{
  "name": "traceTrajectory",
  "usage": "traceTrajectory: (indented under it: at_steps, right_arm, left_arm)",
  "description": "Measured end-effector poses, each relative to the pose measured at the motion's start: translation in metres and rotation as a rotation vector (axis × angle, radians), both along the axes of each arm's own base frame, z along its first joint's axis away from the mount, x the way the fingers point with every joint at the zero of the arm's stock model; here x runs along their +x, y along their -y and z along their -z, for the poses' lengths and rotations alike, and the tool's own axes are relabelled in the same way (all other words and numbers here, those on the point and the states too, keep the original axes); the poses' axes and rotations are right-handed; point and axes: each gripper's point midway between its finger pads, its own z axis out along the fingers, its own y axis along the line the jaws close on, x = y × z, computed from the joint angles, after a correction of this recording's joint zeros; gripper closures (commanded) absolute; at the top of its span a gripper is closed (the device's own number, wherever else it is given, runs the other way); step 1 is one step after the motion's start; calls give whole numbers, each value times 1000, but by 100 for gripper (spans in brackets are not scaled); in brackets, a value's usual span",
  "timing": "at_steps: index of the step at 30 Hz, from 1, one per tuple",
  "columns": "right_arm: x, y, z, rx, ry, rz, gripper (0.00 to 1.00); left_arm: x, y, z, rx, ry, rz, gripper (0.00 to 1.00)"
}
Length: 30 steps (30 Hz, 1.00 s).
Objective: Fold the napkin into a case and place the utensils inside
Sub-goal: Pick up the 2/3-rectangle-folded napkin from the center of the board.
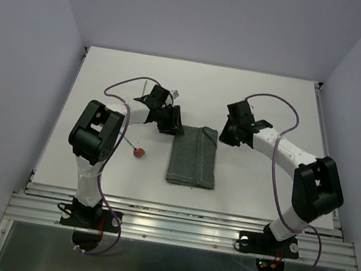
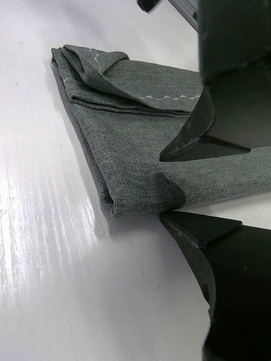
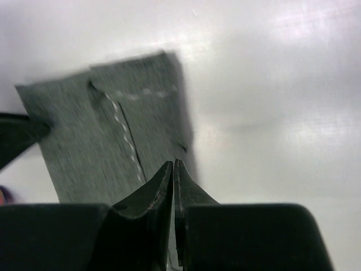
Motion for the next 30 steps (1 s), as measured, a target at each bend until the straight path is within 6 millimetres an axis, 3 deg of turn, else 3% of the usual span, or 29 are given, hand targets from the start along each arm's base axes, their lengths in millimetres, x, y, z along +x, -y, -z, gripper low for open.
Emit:
traceTrajectory:
  at_steps: [3,6,16,19,24,30]
  right_arm:
    - [34,-7,-4,-18,26,-15,91]
    - [49,-14,4,-40,20,-43,91]
    - [65,-28,35,-62,-36,-97,91]
    - [66,-29,50,-72,-64,-93,91]
    - [71,-30,50,-62,-52,-62,91]
    - [74,-26,49,-59,-49,12,92]
  left_arm:
    - [2,-4,1,27,2,-10,48]
    - [3,-6,2,40,5,-16,48]
    - [9,-7,3,64,1,-27,57]
    - [14,-5,5,64,1,-27,68]
    - [20,-1,9,62,-9,-28,100]
    - [27,3,7,74,-19,-23,100]
